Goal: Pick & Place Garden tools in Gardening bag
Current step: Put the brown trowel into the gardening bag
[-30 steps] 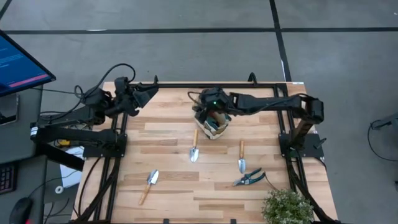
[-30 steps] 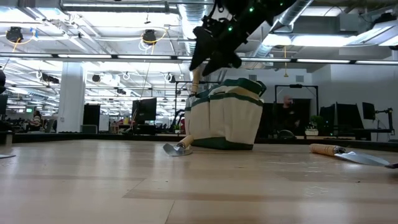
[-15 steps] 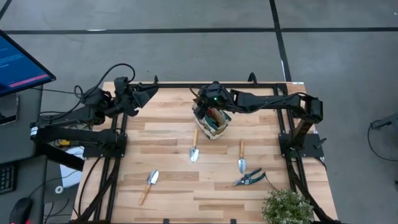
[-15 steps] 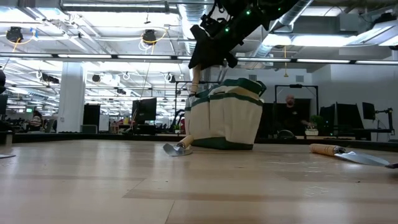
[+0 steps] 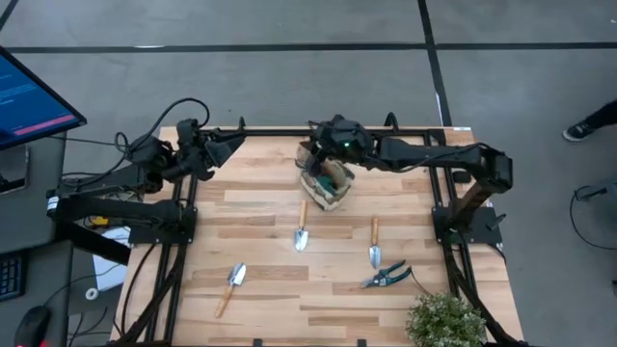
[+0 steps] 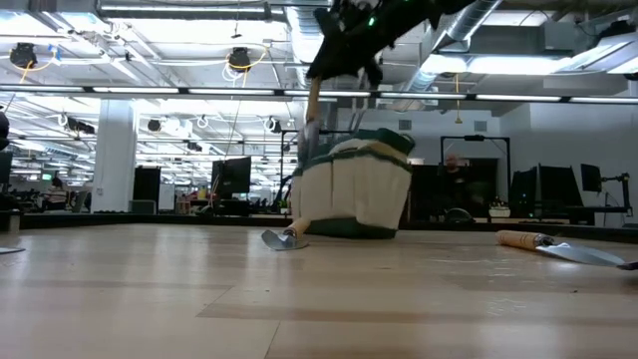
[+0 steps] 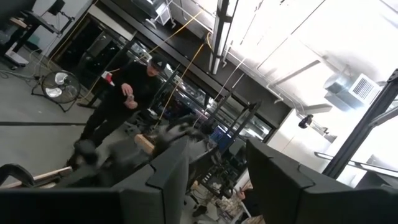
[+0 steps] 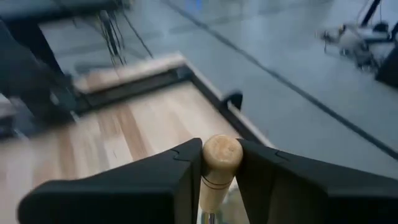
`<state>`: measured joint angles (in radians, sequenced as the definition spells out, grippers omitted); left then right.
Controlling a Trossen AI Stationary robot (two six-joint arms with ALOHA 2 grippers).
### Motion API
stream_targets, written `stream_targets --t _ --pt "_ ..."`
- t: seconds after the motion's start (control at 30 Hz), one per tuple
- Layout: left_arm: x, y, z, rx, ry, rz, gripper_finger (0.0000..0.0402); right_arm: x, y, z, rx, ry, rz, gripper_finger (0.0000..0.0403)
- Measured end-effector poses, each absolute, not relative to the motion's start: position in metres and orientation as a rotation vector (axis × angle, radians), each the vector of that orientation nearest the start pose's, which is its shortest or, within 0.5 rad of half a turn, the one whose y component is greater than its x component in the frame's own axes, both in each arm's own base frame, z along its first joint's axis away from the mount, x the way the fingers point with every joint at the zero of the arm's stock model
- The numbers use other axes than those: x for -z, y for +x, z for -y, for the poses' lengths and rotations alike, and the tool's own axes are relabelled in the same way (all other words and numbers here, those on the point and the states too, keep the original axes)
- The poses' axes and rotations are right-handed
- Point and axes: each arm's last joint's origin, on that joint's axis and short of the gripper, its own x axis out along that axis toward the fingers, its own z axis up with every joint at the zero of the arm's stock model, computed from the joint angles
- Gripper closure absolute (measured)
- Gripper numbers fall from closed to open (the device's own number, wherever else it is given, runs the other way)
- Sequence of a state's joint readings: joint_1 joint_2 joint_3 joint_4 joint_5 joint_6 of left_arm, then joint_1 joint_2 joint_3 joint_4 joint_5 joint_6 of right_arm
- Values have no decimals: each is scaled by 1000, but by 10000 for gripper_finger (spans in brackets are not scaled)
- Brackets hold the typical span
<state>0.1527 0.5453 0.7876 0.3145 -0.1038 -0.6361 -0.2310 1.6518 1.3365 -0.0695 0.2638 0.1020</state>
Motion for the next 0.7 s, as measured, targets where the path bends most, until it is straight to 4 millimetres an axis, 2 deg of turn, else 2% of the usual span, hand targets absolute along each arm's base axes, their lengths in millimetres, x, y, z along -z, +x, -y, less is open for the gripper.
stream_targets --t 0.23,0.43,0.5,0.6,0.7 --pt "-408 98 -18 -43 -597 610 243 -333 351 86 548 82 -358 339" --pt "-409 98 -17 -36 -594 608 243 -369 330 51 549 126 -221 339" --pt "-408 98 -17 -36 -593 607 243 -365 332 36 554 148 -245 339" --pt "-409 98 -17 -37 -592 608 243 -347 342 17 560 156 -311 339" --pt "-408 98 -17 -37 -592 607 243 -329 357 7 561 169 -347 339"
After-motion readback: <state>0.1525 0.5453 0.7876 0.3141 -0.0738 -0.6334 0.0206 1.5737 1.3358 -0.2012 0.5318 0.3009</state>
